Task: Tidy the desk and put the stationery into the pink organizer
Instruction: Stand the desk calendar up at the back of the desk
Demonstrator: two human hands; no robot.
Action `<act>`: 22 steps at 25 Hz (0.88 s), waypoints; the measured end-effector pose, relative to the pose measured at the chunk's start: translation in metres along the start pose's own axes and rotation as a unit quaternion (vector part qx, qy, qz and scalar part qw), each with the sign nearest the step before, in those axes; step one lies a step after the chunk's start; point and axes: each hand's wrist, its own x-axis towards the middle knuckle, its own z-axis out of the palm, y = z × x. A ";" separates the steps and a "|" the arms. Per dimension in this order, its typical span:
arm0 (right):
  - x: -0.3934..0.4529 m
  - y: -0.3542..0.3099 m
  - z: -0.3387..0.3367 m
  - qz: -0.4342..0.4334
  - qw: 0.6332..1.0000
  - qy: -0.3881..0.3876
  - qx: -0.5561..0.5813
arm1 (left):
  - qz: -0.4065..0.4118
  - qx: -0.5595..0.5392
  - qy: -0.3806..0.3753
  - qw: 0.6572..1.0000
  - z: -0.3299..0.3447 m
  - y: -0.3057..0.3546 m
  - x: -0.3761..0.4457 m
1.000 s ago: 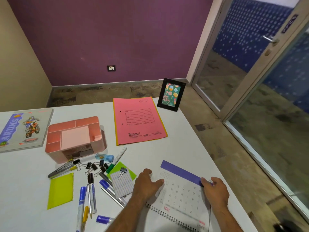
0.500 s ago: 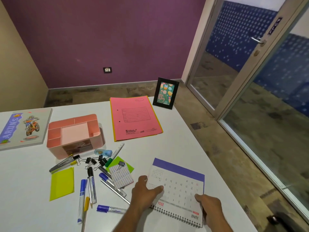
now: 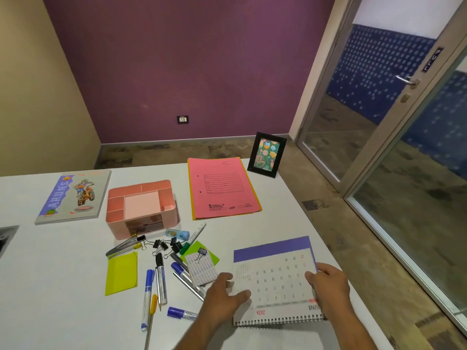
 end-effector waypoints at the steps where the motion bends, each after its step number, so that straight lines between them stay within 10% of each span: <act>1: -0.003 -0.011 0.000 -0.027 0.999 -0.014 -0.018 | 0.029 0.005 0.021 0.999 -0.006 0.003 -0.002; 8: -0.036 -0.098 0.010 -0.266 0.934 -0.124 -0.205 | 0.193 0.078 0.108 0.972 -0.060 0.041 -0.007; 15: -0.088 -0.155 0.050 -0.472 0.715 -0.236 -0.458 | 0.211 -0.026 0.044 0.976 -0.091 0.069 -0.016; 22: -0.109 -0.151 0.082 -0.537 0.736 -0.219 -0.349 | 0.161 -0.133 0.104 0.973 -0.113 0.042 -0.024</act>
